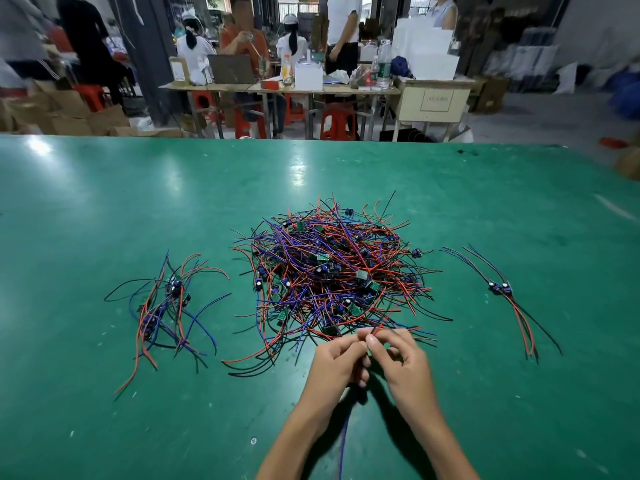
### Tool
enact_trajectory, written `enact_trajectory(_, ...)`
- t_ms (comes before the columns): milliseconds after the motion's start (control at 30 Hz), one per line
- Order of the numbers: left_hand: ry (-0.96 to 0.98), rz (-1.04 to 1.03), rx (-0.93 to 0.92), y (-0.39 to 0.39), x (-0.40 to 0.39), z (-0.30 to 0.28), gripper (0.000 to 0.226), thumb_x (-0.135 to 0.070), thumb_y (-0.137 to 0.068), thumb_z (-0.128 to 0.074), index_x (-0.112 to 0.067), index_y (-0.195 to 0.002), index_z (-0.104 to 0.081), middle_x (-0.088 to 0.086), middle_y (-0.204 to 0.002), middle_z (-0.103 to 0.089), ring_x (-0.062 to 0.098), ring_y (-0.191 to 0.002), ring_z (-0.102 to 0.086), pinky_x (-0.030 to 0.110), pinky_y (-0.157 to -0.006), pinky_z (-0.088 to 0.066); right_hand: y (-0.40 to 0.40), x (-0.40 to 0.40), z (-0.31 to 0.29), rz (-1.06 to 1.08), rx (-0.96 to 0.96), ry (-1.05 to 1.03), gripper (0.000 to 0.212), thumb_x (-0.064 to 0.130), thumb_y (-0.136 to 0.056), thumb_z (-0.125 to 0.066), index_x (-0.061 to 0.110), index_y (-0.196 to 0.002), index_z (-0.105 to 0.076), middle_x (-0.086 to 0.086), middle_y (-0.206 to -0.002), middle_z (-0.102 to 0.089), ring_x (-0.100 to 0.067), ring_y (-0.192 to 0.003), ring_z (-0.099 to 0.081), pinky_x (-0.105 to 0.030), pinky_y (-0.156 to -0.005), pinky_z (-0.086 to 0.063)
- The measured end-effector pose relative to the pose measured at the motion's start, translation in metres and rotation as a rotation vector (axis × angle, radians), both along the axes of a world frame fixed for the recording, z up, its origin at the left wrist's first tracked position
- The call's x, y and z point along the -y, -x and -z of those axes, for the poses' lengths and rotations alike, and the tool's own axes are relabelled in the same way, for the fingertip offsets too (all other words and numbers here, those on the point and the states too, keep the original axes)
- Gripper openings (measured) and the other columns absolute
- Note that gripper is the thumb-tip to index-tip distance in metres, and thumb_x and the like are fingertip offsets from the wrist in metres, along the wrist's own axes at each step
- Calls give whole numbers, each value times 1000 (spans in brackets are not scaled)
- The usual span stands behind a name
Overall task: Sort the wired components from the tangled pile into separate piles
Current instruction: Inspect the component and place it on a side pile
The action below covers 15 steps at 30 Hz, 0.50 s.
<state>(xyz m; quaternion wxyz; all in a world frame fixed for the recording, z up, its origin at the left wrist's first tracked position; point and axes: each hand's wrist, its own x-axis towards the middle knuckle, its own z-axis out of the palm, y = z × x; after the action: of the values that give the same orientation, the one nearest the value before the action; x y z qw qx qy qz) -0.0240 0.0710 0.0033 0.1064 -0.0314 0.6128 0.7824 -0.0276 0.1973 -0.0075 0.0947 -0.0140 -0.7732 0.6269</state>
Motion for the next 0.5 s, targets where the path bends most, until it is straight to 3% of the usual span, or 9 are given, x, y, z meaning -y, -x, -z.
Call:
enact_trajectory(133,114,15,-95,-4,1,3,28,-17,-101,-56,-8,-80,-72,11,-57,-56,19,-43,-47,23,-43,-40,-6,12,4,135,-13,22,26,21,-95,-70,44,-96,-80,15,-90,-61,-8,-87,-65,-26,-82,-51)
enact_trajectory(300,162,13,-105,-6,1,3,34,-25,-103,-53,-16,-76,-71,15,-51,-54,20,-36,-44,22,-39,-35,-8,19,-1,145,29,-3,33,22,-96,-66,52,-88,-77,2,-88,-55,-5,-85,-62,-26,-82,-48)
enact_trajectory(367,154,4,-112,-7,0,4,33,-25,-103,-54,-15,-78,-72,17,-51,-54,19,-35,-44,20,-37,-33,-11,20,-3,128,34,8,33,20,-98,-64,48,-87,-79,3,-92,-57,-2,-88,-62,-23,-82,-48)
enact_trajectory(500,170,12,-147,-11,0,4,35,-31,-101,-56,-10,-78,-72,14,-50,-56,18,-36,-45,20,-37,-35,-11,23,-5,149,61,-24,29,14,-99,-59,31,-84,-76,3,-98,-60,-7,-90,-63,-34,-86,-49)
